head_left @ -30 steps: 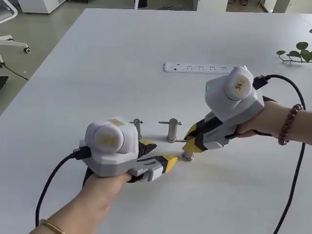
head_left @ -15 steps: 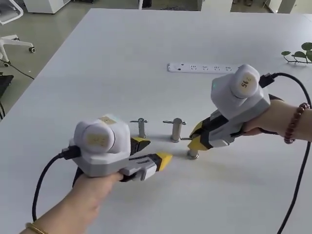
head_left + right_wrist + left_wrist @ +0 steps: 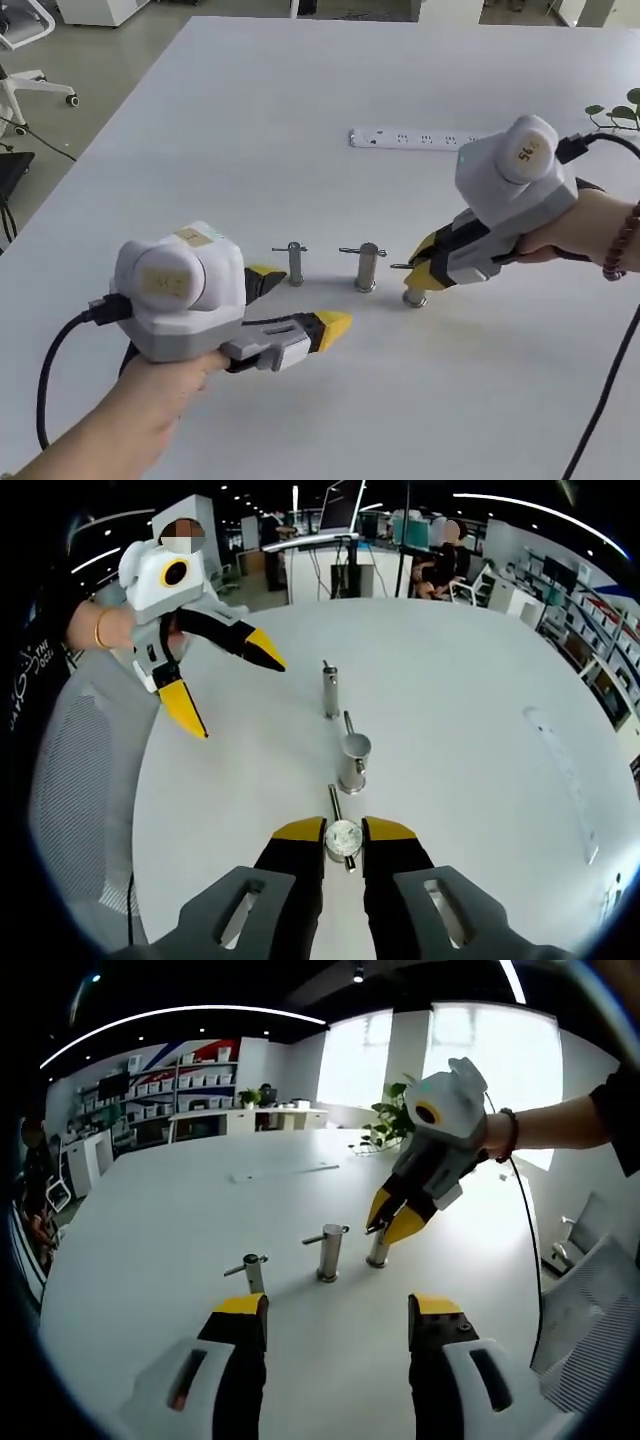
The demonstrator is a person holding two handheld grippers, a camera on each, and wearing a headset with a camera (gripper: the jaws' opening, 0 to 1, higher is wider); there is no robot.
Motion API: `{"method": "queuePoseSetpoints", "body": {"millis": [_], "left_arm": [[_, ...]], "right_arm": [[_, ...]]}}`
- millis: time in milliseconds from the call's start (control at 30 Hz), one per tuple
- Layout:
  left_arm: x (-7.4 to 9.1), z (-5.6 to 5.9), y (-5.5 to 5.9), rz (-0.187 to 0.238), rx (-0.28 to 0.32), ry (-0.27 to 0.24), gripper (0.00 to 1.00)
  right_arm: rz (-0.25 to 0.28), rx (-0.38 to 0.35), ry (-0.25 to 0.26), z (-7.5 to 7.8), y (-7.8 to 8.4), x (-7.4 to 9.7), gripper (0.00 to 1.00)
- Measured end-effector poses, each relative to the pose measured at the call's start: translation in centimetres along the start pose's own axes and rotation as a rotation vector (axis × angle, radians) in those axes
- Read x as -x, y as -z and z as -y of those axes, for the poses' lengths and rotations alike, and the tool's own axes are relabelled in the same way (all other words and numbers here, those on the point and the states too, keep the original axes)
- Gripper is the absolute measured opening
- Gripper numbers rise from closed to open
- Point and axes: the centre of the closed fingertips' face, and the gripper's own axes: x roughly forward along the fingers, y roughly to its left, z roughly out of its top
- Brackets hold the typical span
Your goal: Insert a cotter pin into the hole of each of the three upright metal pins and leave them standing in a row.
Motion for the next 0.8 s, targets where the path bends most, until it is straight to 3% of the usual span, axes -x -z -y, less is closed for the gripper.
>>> {"method": "queuePoseSetpoints", "body": {"millis": [200, 533, 800], "left_arm": [[0.9, 0.1, -0.7, 0.018, 0.000, -0.003, 0.67], [1.7, -0.7, -0.1, 0.006, -0.007, -0.033, 0.73], [1.9, -1.1, -0.5, 0.022, -0.017, -0.048, 0.77]], "right_arm": [[-0.009, -0.008, 0.010, 0.8, 0.5, 0.2, 0.08], [-0.012, -0.018, 0.010, 1.8, 0.9, 0.4, 0.08], [-0.024, -0.013, 0.012, 2.5, 1.3, 0.2, 0.08]]}}
